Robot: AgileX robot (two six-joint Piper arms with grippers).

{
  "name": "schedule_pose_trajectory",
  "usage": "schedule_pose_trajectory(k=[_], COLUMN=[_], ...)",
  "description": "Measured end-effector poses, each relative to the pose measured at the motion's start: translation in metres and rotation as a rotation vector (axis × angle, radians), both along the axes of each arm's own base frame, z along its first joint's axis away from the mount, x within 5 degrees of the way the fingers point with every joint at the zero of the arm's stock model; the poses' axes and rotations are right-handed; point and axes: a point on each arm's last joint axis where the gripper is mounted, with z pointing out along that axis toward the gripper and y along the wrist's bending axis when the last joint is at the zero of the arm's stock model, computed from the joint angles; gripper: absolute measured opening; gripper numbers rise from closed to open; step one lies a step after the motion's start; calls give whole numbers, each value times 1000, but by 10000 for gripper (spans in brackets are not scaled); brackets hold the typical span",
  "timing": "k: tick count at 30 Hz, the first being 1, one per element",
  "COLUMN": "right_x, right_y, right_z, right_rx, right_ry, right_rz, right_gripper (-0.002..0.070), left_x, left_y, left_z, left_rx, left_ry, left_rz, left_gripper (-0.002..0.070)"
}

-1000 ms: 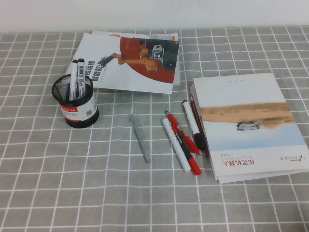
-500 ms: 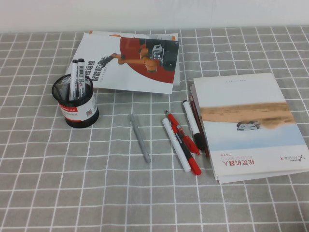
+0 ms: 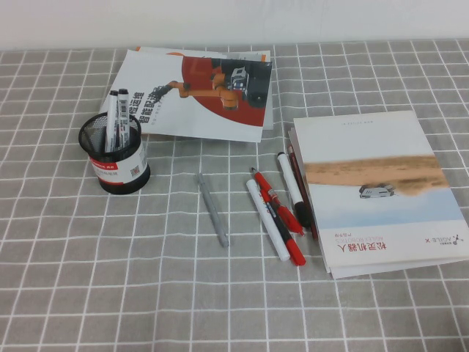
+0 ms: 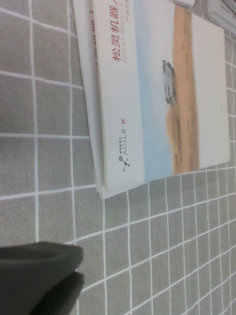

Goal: Put the pen into the pen holder

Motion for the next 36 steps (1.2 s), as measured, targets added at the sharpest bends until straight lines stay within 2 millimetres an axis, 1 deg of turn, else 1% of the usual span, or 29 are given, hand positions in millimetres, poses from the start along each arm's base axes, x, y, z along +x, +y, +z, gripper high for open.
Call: schedule_pose_trajectory(k=[7, 10, 18, 23, 29, 36], right_x=[0, 0, 0, 0, 0, 0], right_y=[0, 0, 0, 0, 0, 0], right_z=[0, 0, 0, 0, 0, 0], right_rx=[0, 0, 0, 0, 0, 0], right_ry=[0, 0, 0, 0, 0, 0], right_rz=[0, 0, 0, 0, 0, 0], right_gripper=[-13, -13, -13, -13, -13, -13], left_x=[0, 1, 4, 4, 4, 4], left_y=[0, 0, 0, 0, 0, 0], left_z=[0, 3, 26, 34, 33, 21], left_rx=[0, -1, -2, -4, -3, -2], left_ry=[-3, -37, -290, -379, -363, -239], left_rz=[0, 0, -4, -5, -5, -3], left_gripper=[-3, -3, -3, -3, -3, -3])
